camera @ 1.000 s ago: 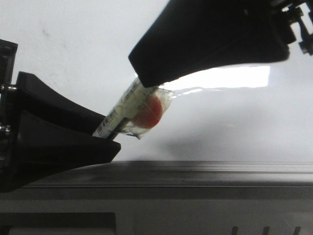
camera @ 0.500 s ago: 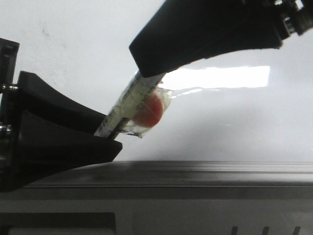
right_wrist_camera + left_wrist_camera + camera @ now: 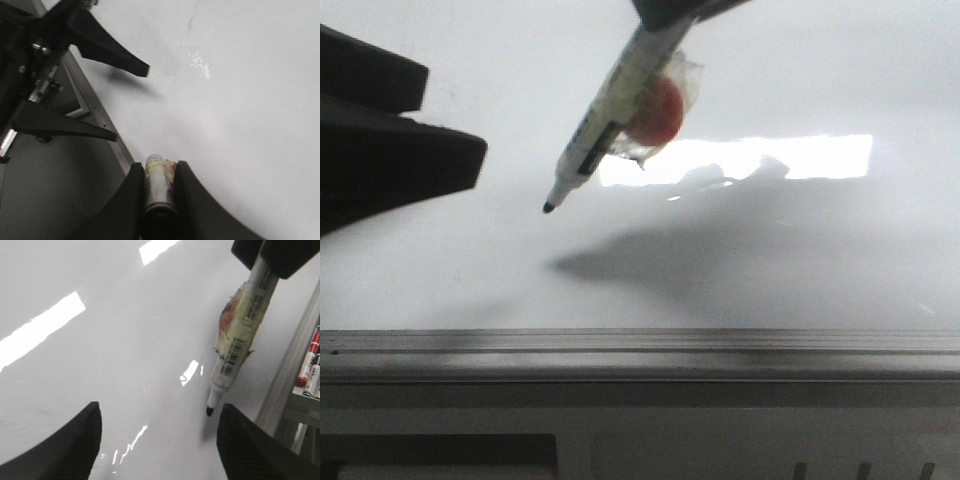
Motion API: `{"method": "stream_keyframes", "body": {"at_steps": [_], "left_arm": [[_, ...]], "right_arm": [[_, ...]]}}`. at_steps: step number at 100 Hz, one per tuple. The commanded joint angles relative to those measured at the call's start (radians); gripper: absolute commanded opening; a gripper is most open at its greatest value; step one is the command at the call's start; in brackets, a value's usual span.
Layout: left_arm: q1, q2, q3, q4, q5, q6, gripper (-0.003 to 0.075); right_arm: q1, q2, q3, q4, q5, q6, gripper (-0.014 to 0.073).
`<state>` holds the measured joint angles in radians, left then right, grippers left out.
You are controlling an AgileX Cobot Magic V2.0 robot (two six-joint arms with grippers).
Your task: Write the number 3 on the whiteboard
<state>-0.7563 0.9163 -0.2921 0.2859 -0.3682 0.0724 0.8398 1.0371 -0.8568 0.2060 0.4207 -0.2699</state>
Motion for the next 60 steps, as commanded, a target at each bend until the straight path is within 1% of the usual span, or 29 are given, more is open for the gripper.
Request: {"method": "stream_keyframes", "body": {"at_steps": [1,19,40,50,60], "left_arm": [[0.012,-0.061,-0.029,-0.022,-0.046,0.001,0.0461],[0.014,-0.135,-0.029,-0.038,-0.042,0.001,0.0461],[0.014,-0.144,-0.029,-0.038,-0.028,0.001,0.0461],[0.014,-0.144,-0.029,-0.039,-0.028,0.001,0.0461],[0.014,-0.144,-0.029,-0.039,-0.026,0.001,0.0461]], "right_arm": [[-0.03,-0.006,-0.072,-0.011,-0.04,-0.009,-0.0064],[-0.037,0.042,-0.147,-0.041,-0.029,-0.009,-0.0064],[-0.065,0.15,-0.236,-0.076,0.004,-0.009,-0.0064],[-0.076,0.173,-0.265,-0.101,0.006,-0.009,-0.0064],[-0.109,0.181,-0.281,-0.112,0.001,-0.009,-0.0064]]}}
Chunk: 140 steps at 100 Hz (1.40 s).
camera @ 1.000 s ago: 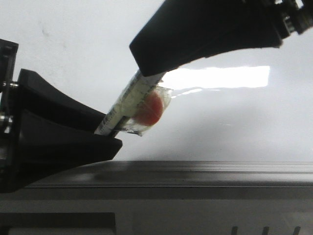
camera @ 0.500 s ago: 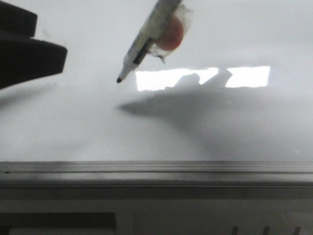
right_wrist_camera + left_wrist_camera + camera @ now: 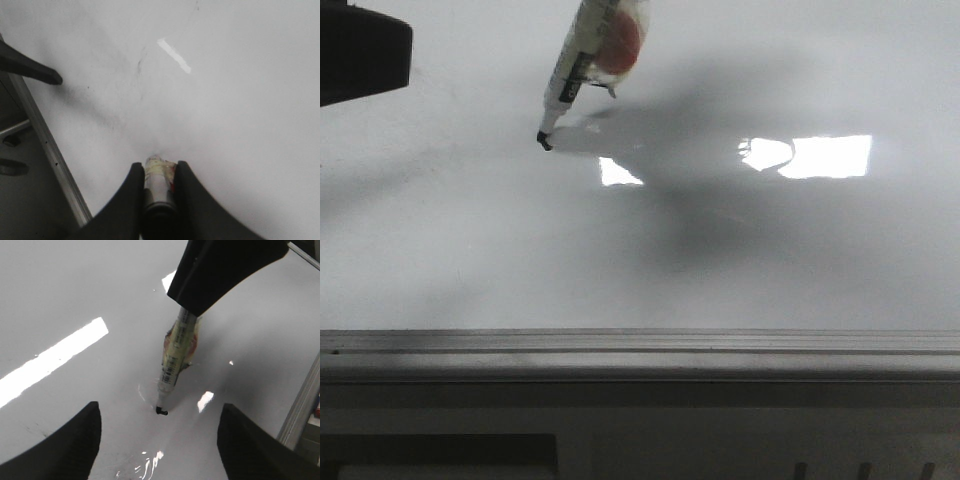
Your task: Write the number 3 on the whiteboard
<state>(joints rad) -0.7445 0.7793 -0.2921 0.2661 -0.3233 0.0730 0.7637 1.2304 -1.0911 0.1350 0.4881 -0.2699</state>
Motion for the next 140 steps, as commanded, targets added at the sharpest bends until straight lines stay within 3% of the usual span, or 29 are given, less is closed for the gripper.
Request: {"method": "stream_keyframes", "body": {"at_steps": [1,15,39,68,93,121,140], "left_arm": [[0.002,-0.007,-0.029,-0.02,-0.071,0.001,0.0461],[0.002,-0.007,-0.029,-0.02,-0.059,0.001,0.0461],[0.002,-0.007,-0.029,-0.02,-0.041,0.001,0.0461],[0.002,-0.007,-0.029,-0.02,-0.041,0.001,0.0461],[0.002,-0.007,-0.029,-0.02,-0.041,0.001,0.0461],[0.002,-0.007,-0.029,-0.02,-0.041,0.001,0.0461],[0.002,-0.007,-0.029,-0.014,-0.039,0.001,0.0461]], "right_arm": [[-0.036,-0.012,-0.047,-0.041,-0.066,-0.009,-0.0064],[-0.077,-0.024,-0.059,-0.049,-0.032,-0.009,-0.0064],[-0.079,-0.039,-0.056,-0.031,0.144,-0.009,-0.0064],[-0.035,-0.004,-0.016,-0.027,0.087,-0.007,-0.0064],[-0.062,-0.041,-0.014,-0.022,0.215,0.007,-0.0064],[0.031,0.071,-0.004,0.02,0.061,0.007,-0.0064],[0.038,0.05,-0.028,0.029,0.038,0.007,-0.0064]]}}
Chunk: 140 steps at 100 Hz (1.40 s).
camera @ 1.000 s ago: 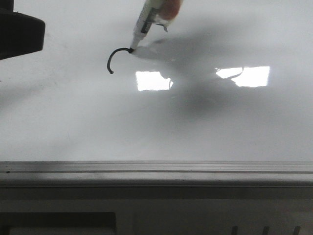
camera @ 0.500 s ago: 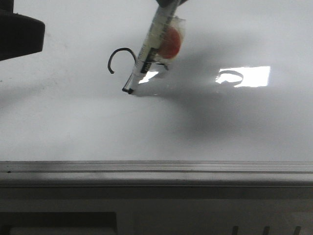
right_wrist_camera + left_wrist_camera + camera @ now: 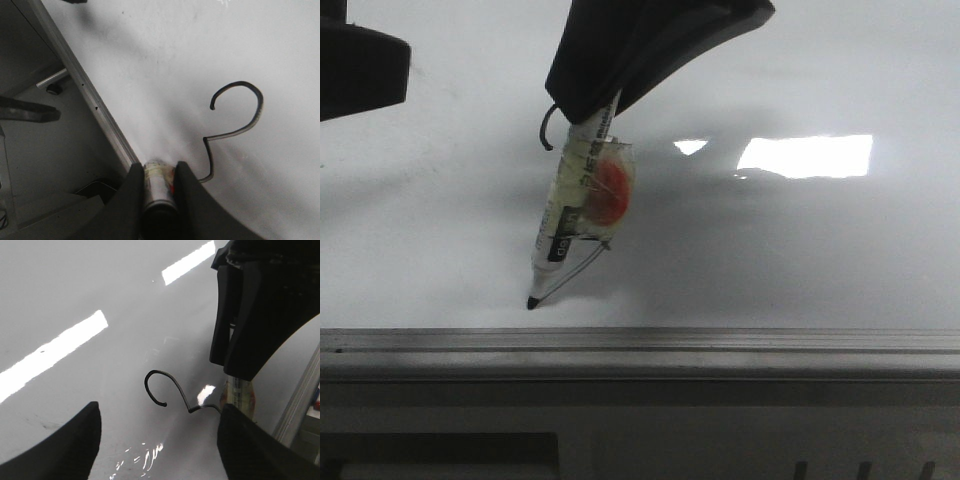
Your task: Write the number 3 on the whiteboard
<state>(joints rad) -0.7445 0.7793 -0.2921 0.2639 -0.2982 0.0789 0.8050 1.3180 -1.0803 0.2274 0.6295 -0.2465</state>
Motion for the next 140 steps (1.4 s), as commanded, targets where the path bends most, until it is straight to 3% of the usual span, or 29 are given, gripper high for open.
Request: {"method": "stream_keyframes", "body": {"at_steps": [1,23,36,78,87,101,124,131,140], "left_arm": [[0.002,-0.007,-0.029,-0.012,-0.064,-0.005,0.0461],[-0.004,-0.007,-0.029,0.073,-0.06,-0.019,0.0461],[-0.063,0.026,-0.029,0.147,-0.08,-0.021,0.0461],[-0.092,0.235,-0.031,0.05,-0.188,-0.021,0.0449],[-0.092,0.261,-0.031,0.049,-0.188,-0.025,0.0351],[-0.092,0.262,-0.031,0.049,-0.188,-0.025,-0.0025],[-0.092,0.262,-0.031,0.041,-0.188,-0.025,-0.002],[-0.092,0.262,-0.031,0.034,-0.188,-0.025,-0.002],[-0.092,0.262,-0.031,-0.027,-0.186,-0.061,-0.002]], "right_arm": [[-0.004,-0.045,-0.038,-0.061,-0.103,-0.017,-0.0064],[0.033,-0.122,-0.038,-0.044,-0.059,-0.017,-0.0064],[0.05,-0.123,-0.038,-0.042,-0.061,-0.017,-0.0064],[0.154,-0.123,-0.038,-0.024,-0.081,-0.017,-0.0064],[0.154,-0.123,-0.038,-0.024,-0.083,-0.017,-0.0064],[0.154,-0.123,-0.038,-0.024,-0.086,-0.017,-0.0064],[0.154,-0.123,-0.038,-0.024,-0.095,-0.017,-0.0061],[0.154,-0.123,-0.038,-0.024,-0.098,-0.017,0.0015],[0.149,-0.123,-0.038,-0.029,-0.126,-0.017,0.0286]]}}
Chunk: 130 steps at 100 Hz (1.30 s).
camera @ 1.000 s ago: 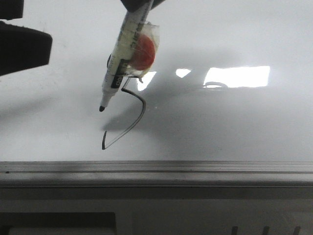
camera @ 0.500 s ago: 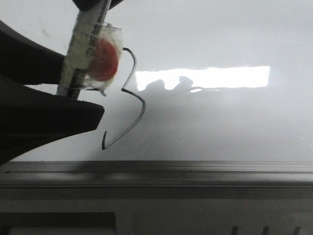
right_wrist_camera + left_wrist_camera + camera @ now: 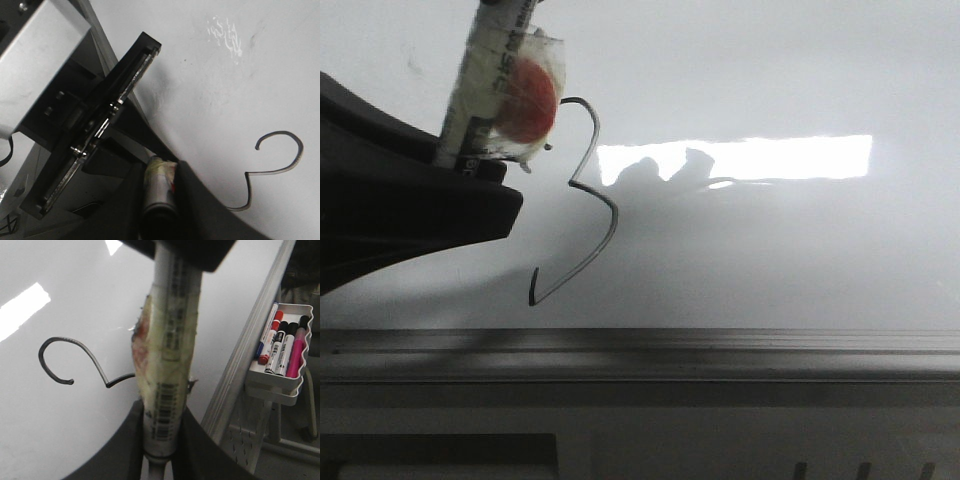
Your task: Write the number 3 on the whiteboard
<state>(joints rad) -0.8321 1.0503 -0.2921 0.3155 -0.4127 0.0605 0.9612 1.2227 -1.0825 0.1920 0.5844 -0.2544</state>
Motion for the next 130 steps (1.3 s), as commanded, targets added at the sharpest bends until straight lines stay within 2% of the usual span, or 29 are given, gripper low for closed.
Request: {"method": "stream_keyframes", "body": {"at_steps": [1,6,9,13,16,29,41,54,75,97,116,123,130], "left_arm": [[-0.004,-0.009,-0.031,-0.098,-0.071,-0.048,-0.002],[-0.004,-0.009,-0.031,-0.189,-0.059,-0.088,-0.002],[-0.004,-0.009,-0.031,-0.255,-0.045,-0.104,-0.002],[-0.004,-0.009,-0.031,-0.363,-0.017,-0.107,-0.002],[-0.004,-0.009,-0.031,-0.435,0.004,-0.107,-0.002],[-0.004,-0.009,-0.031,-0.739,0.089,-0.107,-0.002],[-0.002,-0.009,-0.031,-0.831,0.128,-0.107,-0.002],[-0.002,-0.009,-0.052,-0.874,0.237,-0.107,-0.002],[0.019,-0.009,-0.079,-0.898,0.304,-0.107,-0.002],[0.067,-0.009,-0.081,-0.916,0.335,-0.107,-0.002],[0.067,-0.009,-0.081,-0.916,0.332,-0.107,-0.0017],[0.067,-0.009,-0.081,-0.916,0.329,-0.107,0.0021],[0.067,-0.009,-0.081,-0.916,0.325,-0.107,0.012]], "right_arm": [[-0.008,-0.028,-0.036,0.001,-0.085,-0.009,0.0311],[-0.021,-0.031,-0.036,-0.005,-0.115,-0.009,0.0494],[-0.031,-0.036,-0.036,-0.005,-0.134,-0.009,0.0562],[-0.049,-0.043,-0.036,-0.005,-0.149,-0.009,0.0625],[-0.061,-0.051,-0.036,-0.005,-0.158,-0.009,0.0642],[-0.113,-0.087,-0.036,-0.005,-0.162,-0.009,0.0603],[-0.133,-0.104,-0.036,-0.005,-0.164,-0.009,0.0561],[-0.133,-0.106,-0.036,-0.005,-0.166,-0.009,0.0549],[-0.133,-0.106,-0.036,-0.005,-0.164,-0.009,0.0549],[-0.133,-0.106,-0.036,-0.005,-0.155,-0.009,0.0549],[-0.133,-0.106,-0.036,-0.005,-0.155,-0.009,0.0549],[-0.133,-0.106,-0.036,-0.005,-0.155,-0.009,0.0549],[-0.133,-0.106,-0.036,-0.005,-0.155,-0.009,0.0549]]}}
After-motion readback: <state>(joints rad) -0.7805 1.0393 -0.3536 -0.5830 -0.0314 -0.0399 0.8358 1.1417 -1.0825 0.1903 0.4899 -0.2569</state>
